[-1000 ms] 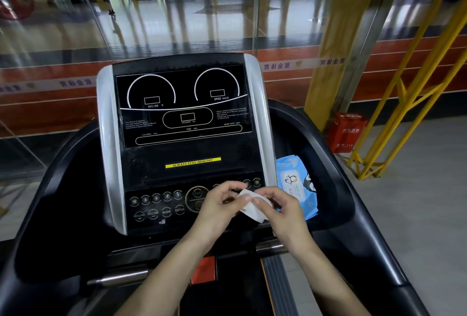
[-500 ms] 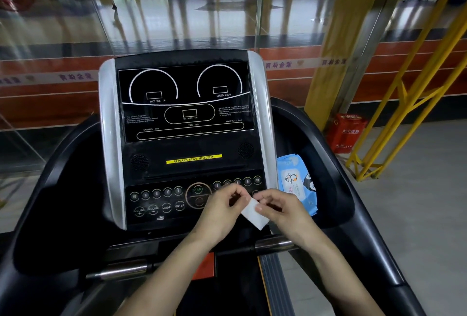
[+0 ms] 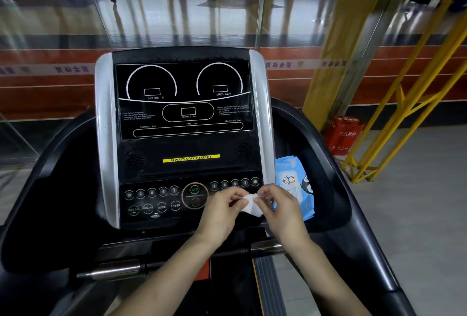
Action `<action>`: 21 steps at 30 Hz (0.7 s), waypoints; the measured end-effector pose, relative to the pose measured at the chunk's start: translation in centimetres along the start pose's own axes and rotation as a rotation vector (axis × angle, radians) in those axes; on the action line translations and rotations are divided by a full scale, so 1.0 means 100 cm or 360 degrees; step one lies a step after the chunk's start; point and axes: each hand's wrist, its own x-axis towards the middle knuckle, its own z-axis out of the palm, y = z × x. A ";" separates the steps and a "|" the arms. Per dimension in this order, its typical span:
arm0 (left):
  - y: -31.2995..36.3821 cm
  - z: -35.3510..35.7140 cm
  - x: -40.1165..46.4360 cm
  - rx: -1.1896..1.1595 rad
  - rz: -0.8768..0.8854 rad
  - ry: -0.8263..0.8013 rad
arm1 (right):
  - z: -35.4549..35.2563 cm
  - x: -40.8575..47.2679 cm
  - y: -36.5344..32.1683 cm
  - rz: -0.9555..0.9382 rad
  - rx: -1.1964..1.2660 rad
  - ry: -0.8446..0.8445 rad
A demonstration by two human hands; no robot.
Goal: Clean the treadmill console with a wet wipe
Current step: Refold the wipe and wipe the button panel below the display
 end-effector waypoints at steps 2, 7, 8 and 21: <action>0.003 0.006 0.003 0.0083 0.0041 0.0067 | 0.009 -0.005 0.012 -0.0222 -0.0166 0.0129; 0.009 0.019 0.017 0.0742 0.0283 0.0376 | 0.023 0.003 0.032 -0.0367 -0.0353 0.0600; 0.009 0.021 0.020 0.0835 0.0298 0.0441 | 0.024 0.006 0.033 -0.0397 -0.0405 0.0632; -0.006 0.022 0.034 0.1301 0.0482 0.0640 | 0.040 -0.008 0.036 -0.0480 -0.0925 -0.0018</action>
